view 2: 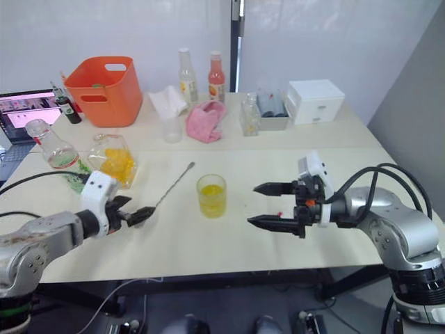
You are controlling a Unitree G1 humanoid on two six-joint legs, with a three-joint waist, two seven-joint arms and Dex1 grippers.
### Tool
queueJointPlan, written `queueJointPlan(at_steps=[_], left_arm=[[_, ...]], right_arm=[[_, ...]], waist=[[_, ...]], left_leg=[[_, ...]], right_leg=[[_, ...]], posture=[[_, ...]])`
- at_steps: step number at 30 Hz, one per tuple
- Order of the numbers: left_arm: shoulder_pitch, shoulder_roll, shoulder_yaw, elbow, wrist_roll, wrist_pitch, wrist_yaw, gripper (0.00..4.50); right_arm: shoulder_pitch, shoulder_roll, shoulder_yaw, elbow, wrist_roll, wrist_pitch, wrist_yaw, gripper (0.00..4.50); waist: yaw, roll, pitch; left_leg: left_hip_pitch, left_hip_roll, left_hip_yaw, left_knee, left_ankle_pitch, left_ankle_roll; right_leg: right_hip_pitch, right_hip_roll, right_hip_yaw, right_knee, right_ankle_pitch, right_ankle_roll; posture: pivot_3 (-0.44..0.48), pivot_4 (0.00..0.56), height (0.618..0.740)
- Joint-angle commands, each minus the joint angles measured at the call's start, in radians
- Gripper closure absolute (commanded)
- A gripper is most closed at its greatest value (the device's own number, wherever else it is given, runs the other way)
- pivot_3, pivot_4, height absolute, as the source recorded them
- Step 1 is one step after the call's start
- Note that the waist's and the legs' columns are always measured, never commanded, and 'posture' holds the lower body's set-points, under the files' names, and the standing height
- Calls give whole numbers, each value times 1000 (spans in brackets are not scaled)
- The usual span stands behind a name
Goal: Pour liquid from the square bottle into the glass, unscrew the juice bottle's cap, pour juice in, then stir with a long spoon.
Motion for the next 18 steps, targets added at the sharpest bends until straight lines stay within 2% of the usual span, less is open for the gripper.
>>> queueJointPlan(at_steps=[1, 9, 10, 18], left_arm=[[-76, -15, -97, 45, 62, 63, 40, 65], [-168, -96, -210, 167, 156, 76, 60, 65], [-172, -100, -225, 177, 166, 76, 56, 642], [-161, -117, -218, 182, 179, 112, 13, 3259]], right_arm=[[-20, 7, -9, -25, 22, 2, 2, 0], [3, 22, -30, -60, 41, 13, -35, 0], [5, 23, -30, -63, 42, 12, -39, 0], [14, 24, -37, -79, 47, 9, -63, 0]], waist=[[3, 0, 0], [6, 0, 0], [6, 0, 0], [11, 0, 0]], left_leg=[[0, 0, 0, 0, 0, 0], [0, 0, 0, 0, 0, -1], [0, 0, 0, 0, 1, -1], [0, 0, 0, 1, 1, -1]], right_leg=[[0, 0, 0, 0, 0, 0], [0, 0, 0, 0, 0, 0], [0, 0, 0, 0, 0, 0], [0, -1, 0, 0, 0, 0]], posture=[[0, 150, 713], [0, 150, 713], [0, 150, 713], [0, 150, 713]])
